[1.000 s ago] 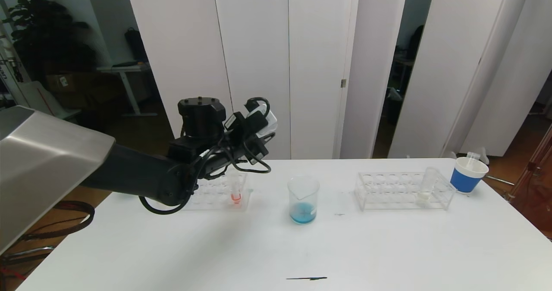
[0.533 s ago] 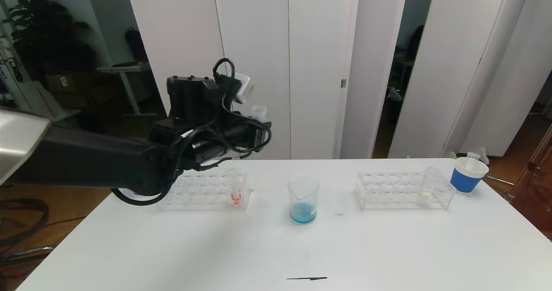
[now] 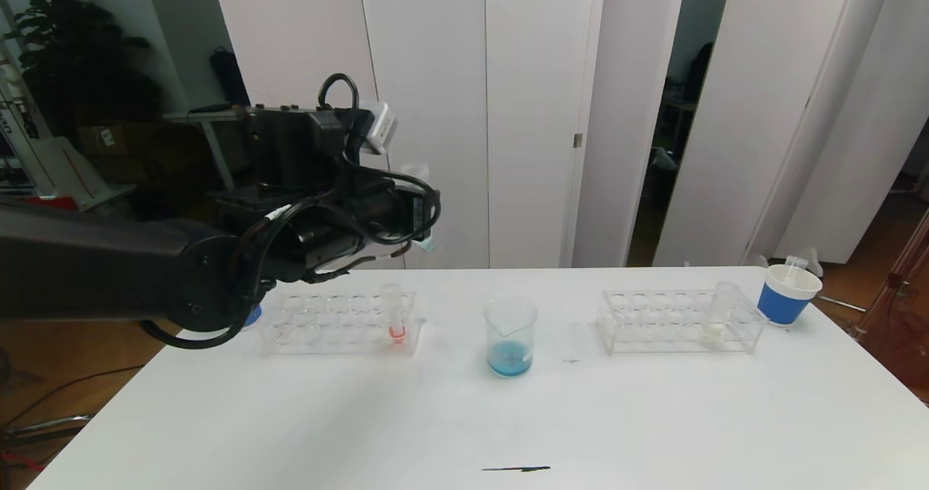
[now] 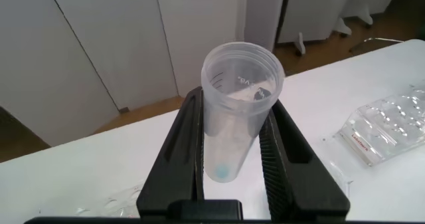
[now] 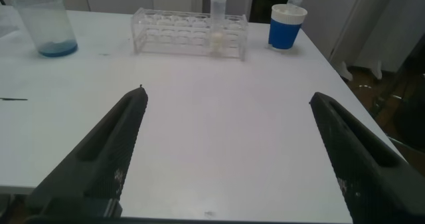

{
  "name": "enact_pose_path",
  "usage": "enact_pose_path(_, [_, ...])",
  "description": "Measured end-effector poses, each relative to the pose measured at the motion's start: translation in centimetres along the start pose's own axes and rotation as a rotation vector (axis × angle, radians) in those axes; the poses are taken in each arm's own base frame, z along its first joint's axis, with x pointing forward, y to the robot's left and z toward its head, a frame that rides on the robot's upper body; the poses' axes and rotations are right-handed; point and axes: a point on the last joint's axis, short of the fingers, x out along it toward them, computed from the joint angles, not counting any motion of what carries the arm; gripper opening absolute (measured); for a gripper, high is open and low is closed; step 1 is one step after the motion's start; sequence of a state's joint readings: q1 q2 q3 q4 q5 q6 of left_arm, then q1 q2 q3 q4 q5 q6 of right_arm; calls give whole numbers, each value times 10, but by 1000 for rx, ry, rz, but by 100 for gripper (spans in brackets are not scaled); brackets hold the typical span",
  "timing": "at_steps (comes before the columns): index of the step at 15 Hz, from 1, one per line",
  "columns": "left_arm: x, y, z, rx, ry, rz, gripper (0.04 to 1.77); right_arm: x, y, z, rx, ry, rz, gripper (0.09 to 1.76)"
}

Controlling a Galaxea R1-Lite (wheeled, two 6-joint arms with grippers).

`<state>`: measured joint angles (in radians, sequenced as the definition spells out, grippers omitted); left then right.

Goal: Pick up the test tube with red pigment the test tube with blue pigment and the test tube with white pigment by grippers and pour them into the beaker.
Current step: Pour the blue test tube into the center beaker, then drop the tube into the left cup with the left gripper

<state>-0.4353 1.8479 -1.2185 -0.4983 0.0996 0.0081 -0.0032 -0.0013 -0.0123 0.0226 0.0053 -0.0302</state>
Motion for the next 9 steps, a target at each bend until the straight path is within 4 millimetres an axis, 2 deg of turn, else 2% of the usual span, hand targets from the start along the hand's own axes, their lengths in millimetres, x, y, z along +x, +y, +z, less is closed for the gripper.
enact_pose_path(4, [-5, 22, 17, -5, -142, 269, 57, 0, 0, 0, 0, 0, 0, 175])
enact_pose_path(9, [-9, 80, 10, 11, -196, 577, 57, 0, 0, 0, 0, 0, 0, 175])
